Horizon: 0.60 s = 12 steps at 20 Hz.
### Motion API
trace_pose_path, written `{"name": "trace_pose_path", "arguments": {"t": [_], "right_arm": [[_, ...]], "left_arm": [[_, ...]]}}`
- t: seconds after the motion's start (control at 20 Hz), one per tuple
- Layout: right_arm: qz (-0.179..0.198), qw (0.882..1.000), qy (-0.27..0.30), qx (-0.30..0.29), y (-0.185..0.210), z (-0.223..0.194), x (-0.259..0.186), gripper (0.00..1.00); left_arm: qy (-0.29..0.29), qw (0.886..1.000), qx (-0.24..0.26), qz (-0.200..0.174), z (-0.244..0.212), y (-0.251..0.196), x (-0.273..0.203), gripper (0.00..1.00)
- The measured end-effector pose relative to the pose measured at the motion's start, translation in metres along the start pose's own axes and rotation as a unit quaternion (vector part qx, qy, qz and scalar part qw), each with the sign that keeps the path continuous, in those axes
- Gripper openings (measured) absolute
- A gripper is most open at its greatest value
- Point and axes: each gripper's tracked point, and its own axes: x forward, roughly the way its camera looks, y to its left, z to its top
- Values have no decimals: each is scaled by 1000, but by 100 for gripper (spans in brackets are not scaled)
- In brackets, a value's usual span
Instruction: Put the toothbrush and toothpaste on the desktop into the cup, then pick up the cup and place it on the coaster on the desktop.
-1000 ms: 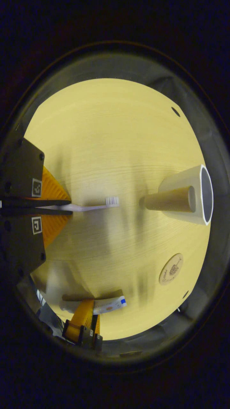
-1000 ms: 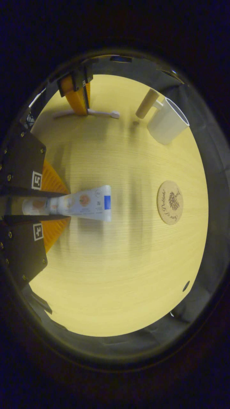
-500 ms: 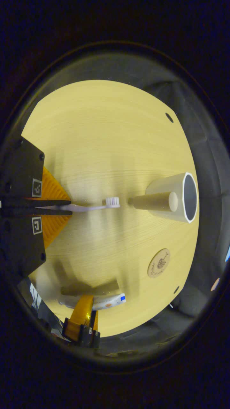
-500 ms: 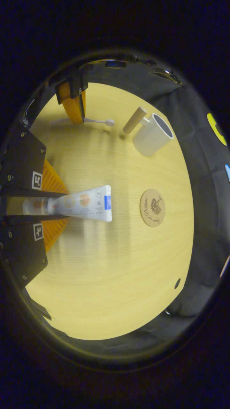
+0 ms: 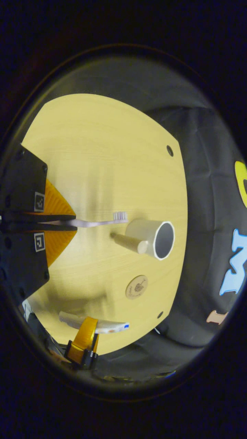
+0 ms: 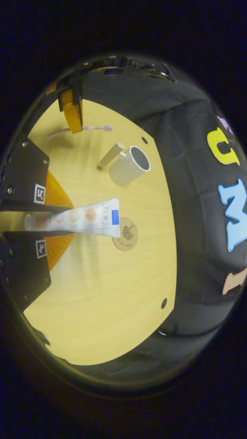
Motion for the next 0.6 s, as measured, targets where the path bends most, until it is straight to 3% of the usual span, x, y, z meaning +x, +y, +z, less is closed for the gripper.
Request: {"name": "trace_pose_path", "arguments": {"t": [0.2, 0.55, 0.6], "right_arm": [[10, 998, -53, 11, 12, 41, -6, 23], [37, 989, -147, -3, 30, 108, -21, 23], [36, 987, -157, -5, 31, 116, -23, 19]], "left_arm": [[-67, 997, -31, -23, 52, 4, -17, 7], [-188, 982, -9, -33, 151, 4, -48, 8], [-202, 979, -5, -34, 163, 4, -51, 8]]}}
